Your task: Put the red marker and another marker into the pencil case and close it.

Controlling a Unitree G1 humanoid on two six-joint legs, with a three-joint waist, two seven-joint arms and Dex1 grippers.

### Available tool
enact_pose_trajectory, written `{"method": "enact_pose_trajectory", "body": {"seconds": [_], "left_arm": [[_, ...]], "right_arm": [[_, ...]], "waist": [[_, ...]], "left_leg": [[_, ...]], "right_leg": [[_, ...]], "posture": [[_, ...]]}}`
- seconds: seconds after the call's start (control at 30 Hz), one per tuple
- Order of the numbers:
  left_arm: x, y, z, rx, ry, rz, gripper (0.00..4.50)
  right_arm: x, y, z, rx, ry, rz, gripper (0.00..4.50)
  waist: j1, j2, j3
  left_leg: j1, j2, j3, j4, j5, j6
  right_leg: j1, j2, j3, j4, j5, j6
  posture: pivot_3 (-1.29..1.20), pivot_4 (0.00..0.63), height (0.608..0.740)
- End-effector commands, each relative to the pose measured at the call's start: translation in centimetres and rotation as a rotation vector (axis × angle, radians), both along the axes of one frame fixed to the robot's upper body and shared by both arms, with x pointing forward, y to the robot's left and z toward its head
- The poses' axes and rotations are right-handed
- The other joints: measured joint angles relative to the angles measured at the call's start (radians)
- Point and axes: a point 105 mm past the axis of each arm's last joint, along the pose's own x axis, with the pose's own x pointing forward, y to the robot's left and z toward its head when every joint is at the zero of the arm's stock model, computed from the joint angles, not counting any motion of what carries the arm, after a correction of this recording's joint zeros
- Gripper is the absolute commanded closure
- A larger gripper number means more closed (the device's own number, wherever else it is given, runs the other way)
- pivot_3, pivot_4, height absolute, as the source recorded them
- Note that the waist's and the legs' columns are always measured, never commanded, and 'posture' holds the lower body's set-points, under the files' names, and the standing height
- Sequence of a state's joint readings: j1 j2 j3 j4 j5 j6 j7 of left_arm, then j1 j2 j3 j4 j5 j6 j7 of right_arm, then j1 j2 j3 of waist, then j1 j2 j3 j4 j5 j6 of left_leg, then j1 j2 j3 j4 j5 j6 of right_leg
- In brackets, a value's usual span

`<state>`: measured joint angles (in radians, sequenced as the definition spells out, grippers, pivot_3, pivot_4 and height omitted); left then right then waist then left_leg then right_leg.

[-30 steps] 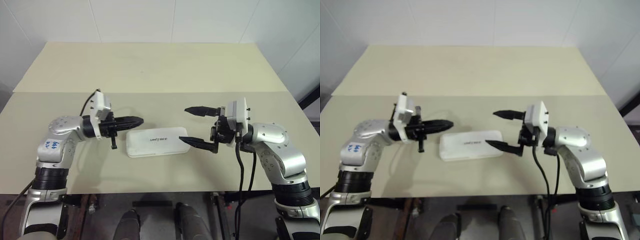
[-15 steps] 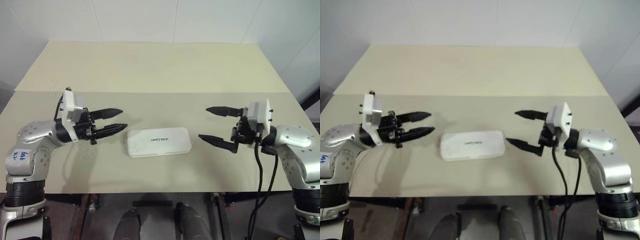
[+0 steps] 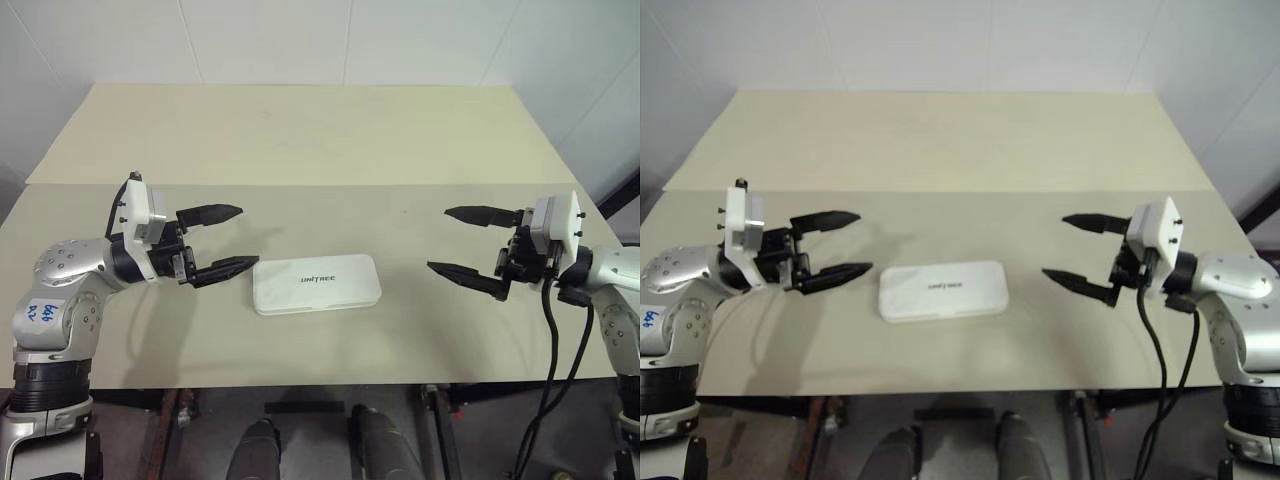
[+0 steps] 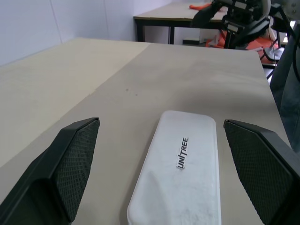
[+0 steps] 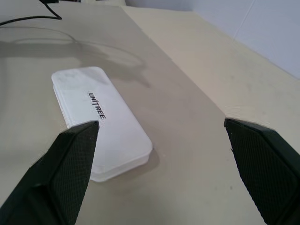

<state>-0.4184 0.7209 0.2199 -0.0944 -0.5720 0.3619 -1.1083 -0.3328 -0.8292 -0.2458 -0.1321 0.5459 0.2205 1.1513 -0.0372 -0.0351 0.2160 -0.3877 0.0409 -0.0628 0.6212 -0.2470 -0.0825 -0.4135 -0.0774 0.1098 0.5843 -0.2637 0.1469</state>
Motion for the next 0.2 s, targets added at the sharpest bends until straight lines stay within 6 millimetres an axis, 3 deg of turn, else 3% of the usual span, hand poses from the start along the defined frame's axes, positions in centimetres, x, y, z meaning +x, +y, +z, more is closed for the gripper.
{"method": "enact_pose_trajectory", "body": {"seconds": [0.03, 0.2], "left_arm": [[0.17, 0.38, 0.75, 0.002, -0.04, 0.01, 0.04], [0.05, 0.11, 0.4, 0.006, -0.037, 0.014, 0.04]], "right_arm": [[0.24, -1.34, 0.81, -0.017, -0.055, -0.052, 0.0], [-0.08, -0.64, 0.19, 0.015, -0.035, -0.035, 0.0]], "waist": [[0.0, 0.0, 0.0], [-0.003, 0.0, 0.0]], "left_leg": [[0.0, 0.0, 0.0, 0.0, 0.0, 0.0], [0.0, 0.0, 0.0, 0.0, 0.0, 0.0]], "right_leg": [[0.0, 0.0, 0.0, 0.0, 0.0, 0.0], [0.0, 0.0, 0.0, 0.0, 0.0, 0.0]], "posture": [[0.0, 0.15, 0.74], [0.0, 0.15, 0.74]]}}
